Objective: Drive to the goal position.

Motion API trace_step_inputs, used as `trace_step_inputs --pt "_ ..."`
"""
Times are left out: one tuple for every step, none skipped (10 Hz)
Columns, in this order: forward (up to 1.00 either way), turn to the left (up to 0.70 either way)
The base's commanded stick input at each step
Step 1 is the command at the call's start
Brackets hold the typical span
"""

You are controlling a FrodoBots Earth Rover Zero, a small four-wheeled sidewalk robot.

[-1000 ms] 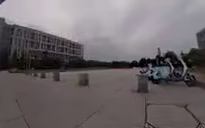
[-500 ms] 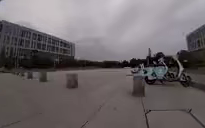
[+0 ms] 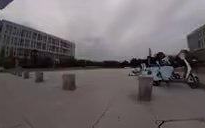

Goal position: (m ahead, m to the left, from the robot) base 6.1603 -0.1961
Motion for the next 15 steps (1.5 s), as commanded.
trace_step_inputs --pt "0.7 0.0" --pt "0.7 0.0" --pt "0.7 0.0" --pt "0.7 0.0" --pt "0.7 0.0" --pt "0.7 0.0" --pt "0.7 0.0" --pt "0.7 0.0" --pt "0.7 0.0" --pt "0.7 0.0" --pt "0.7 0.0" --pt "0.7 0.0" --pt "0.7 0.0" --pt "0.7 0.0" --pt "0.7 0.0"
